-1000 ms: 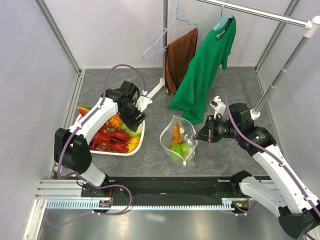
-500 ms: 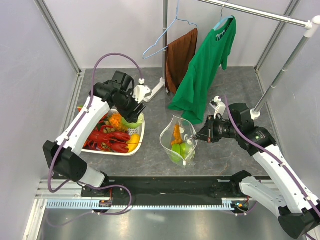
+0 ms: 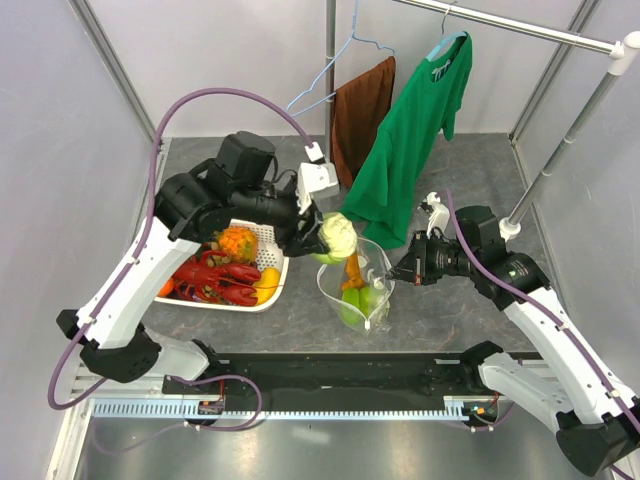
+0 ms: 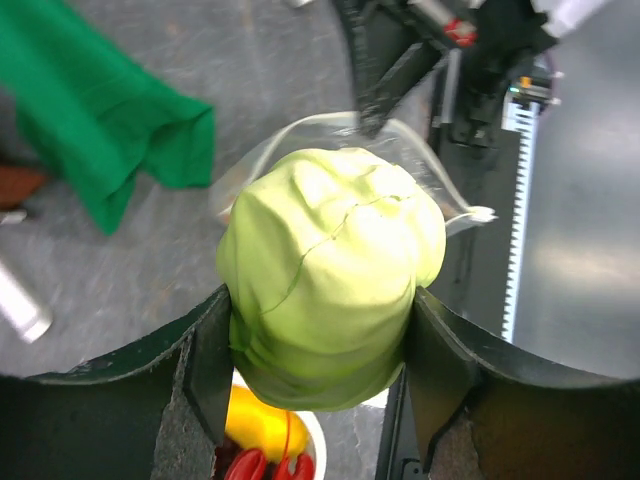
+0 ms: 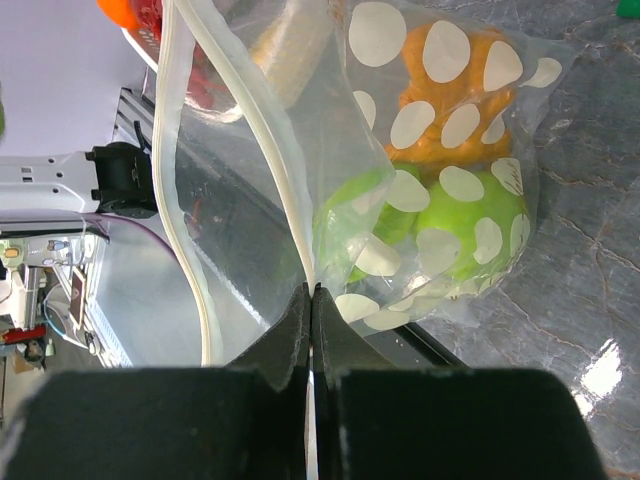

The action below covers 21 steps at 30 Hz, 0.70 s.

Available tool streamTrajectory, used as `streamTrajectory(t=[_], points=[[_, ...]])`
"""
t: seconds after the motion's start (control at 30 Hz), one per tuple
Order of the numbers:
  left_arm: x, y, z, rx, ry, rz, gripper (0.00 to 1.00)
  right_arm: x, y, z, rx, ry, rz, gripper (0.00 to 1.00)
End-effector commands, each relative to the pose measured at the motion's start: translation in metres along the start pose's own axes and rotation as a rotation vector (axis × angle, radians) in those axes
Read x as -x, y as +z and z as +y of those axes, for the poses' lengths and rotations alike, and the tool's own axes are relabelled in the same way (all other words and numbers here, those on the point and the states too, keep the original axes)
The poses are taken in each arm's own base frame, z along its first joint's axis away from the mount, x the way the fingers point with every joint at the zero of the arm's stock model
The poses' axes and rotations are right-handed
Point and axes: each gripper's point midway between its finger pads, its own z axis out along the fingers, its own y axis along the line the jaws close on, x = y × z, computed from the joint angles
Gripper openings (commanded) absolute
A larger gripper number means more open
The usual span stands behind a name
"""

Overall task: Place the food in the zip-top bag and seal the zipper
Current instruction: Place the fake vegetable in the zipper food storage bag.

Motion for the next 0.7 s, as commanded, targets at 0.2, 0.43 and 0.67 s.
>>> streamTrajectory(t=[0.2, 0.43, 0.67], points=[[-0.024, 0.083, -0.02, -0.138, -0.007, 0.123, 0.7, 0.015, -0.006, 0.013, 0.029, -0.038, -0.037, 0.0], [-0.034, 0.099, -0.017, -0.146, -0.019, 0.168, 0.89, 0.01, -0.011, 0.015, 0.034, -0.05, -0.033, 0.0], [-0.024, 0.052, -0.024, -0.11, 0.033, 0.109, 1.0, 0.017, -0.018, 0.026, 0.061, -0.073, -0.049, 0.0]])
